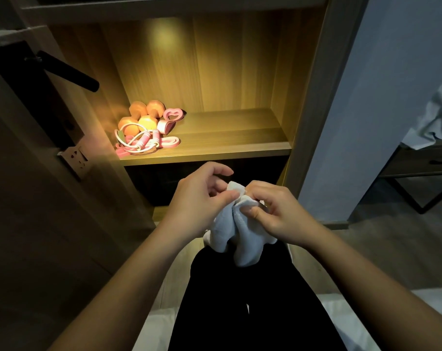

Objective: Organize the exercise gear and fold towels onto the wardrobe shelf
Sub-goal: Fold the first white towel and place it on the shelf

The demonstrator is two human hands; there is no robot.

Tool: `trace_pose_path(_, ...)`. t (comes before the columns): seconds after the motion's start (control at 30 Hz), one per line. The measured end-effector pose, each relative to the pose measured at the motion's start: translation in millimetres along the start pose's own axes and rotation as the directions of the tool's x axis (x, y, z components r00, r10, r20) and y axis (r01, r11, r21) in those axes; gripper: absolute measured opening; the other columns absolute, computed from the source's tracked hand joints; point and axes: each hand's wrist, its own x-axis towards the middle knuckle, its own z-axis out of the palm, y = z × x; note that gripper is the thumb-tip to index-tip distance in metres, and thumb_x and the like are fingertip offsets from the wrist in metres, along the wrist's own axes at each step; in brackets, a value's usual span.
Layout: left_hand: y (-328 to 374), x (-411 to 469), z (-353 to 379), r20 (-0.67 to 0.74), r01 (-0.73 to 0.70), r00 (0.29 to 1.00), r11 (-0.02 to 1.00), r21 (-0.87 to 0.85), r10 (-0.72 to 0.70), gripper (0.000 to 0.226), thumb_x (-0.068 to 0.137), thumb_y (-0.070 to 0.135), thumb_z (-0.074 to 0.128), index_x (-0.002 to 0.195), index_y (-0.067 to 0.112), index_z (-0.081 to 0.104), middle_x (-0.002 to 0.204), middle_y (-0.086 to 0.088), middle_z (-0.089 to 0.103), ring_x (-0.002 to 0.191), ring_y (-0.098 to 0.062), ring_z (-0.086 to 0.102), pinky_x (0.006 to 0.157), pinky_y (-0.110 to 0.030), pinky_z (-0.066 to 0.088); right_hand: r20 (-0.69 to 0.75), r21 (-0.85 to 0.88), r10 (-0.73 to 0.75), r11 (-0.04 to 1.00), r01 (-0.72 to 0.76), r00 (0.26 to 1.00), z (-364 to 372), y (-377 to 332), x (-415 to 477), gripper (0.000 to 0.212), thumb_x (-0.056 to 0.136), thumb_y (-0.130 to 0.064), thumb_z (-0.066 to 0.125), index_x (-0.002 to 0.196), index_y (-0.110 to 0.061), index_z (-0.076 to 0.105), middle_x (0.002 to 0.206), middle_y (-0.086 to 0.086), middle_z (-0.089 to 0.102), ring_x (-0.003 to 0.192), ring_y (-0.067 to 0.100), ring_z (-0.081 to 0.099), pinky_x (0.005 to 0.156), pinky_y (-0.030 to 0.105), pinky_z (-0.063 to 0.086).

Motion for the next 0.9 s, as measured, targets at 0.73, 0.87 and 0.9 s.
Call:
trace_pose_path(0.73, -98, 115, -203, -0.697, 0.453, 0.699, 0.854, 0.255, -0.162, 0.026, 0.099, 0.02, 0.048, 0.117, 0.006, 0.062, 0.118, -0.027, 0.06, 0.112, -0.044, 0.054, 0.097, -0.049, 0.045, -0.778, 0.206, 0.542, 0.698, -0.686, 0.317, -199, 139, 15, 0.025, 0.096, -0.017, 0.057, 0.087, 0.006, 0.059, 0.076, 0.016, 0.051, 0.076, 0.023, 0.046, 0.066, 0.031, 0.034)
trace_pose_path(0.87, -92, 121, -214, -0.72, 0.444, 0.666, 0.879, 0.173, -0.195, 0.027, 0.098, 0.02, 0.05, 0.117, 0.006, 0.063, 0.12, -0.024, 0.061, 0.113, -0.042, 0.055, 0.098, -0.049, 0.046, -0.813, 0.223, 0.522, 0.69, -0.689, 0.26, -208, 133, 23, 0.026, 0.096, -0.019, 0.056, 0.077, -0.003, 0.05, 0.067, 0.012, 0.039, 0.071, 0.022, 0.038, 0.054, 0.035, 0.022)
trace_pose_path(0.9, -90, 123, -214, -0.731, 0.443, 0.65, 0.885, 0.145, -0.206, 0.028, 0.099, 0.02, 0.049, 0.118, 0.005, 0.063, 0.121, -0.024, 0.06, 0.114, -0.042, 0.054, 0.099, -0.049, 0.045, -0.819, 0.229, 0.517, 0.692, -0.685, 0.249, -209, 131, 27, 0.027, 0.096, -0.02, 0.055, 0.076, -0.004, 0.049, 0.067, 0.013, 0.038, 0.07, 0.022, 0.036, 0.056, 0.034, 0.024)
